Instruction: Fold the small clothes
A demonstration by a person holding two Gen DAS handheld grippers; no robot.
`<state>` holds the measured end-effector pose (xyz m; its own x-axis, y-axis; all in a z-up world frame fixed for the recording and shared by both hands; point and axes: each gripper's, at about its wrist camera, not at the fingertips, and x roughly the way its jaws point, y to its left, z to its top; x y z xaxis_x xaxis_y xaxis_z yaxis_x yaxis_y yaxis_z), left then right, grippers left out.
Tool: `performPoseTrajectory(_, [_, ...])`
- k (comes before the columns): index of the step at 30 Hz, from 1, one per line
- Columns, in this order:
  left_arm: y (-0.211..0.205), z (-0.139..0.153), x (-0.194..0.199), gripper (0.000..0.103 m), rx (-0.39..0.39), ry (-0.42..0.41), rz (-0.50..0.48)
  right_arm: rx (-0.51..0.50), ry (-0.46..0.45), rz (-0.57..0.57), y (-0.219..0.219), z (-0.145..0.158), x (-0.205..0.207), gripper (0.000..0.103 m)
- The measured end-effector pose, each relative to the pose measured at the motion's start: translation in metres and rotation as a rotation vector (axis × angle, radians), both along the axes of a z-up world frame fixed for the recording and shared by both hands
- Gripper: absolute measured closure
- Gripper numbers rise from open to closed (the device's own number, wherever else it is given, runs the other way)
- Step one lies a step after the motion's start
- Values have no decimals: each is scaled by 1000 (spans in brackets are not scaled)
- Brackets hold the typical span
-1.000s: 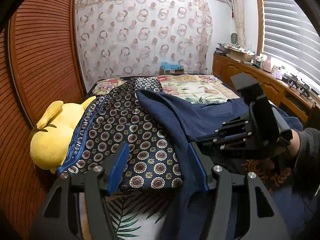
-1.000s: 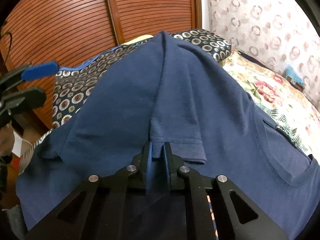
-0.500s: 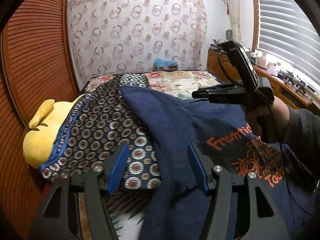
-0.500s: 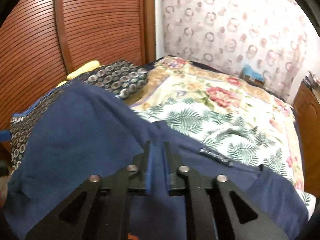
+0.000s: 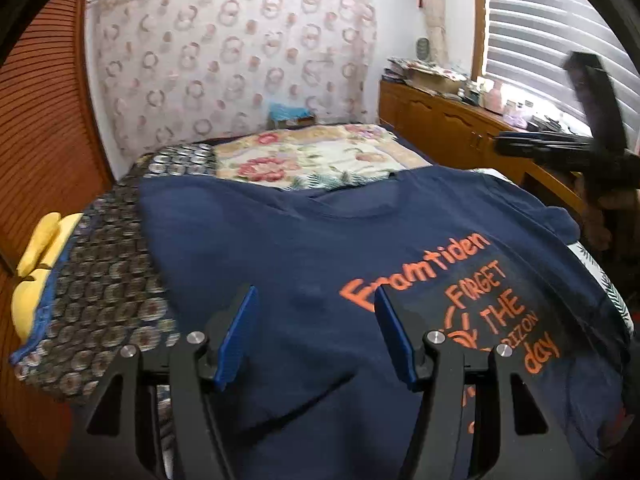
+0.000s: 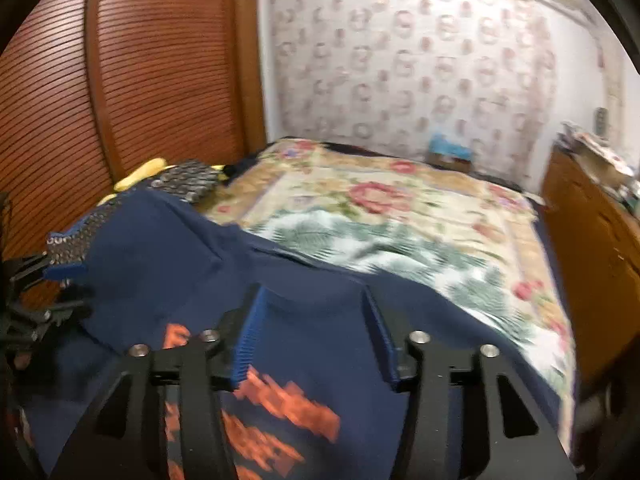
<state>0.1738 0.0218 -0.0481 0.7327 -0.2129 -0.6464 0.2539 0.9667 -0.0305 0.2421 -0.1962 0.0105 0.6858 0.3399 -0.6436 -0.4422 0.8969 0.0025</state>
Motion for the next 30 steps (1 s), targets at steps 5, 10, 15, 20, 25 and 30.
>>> performPoseTrajectory(5, [-16, -12, 13, 43, -10, 55, -38, -55, -6, -119, -75, 7, -33, 47])
performPoseTrajectory(10, [-25, -26, 24, 43, 6, 106, -30, -69, 38, -262, -147, -7, -57, 47])
performPoseTrajectory(15, [-34, -38, 34, 43, 37, 140, -24, -75, 105, -367, -200, -37, -72, 47])
performPoseTrajectory(20, [-41, -49, 40, 43, 69, 179, -35, -37, 172, -422, -227, -60, -75, 47])
performPoseTrajectory(25, [-43, -51, 39, 43, 75, 170, -38, -1, 216, -428, -240, -72, -76, 47])
performPoseTrajectory(30, [-41, -51, 38, 43, 71, 164, -37, 17, 249, -435, -243, -80, -75, 47])
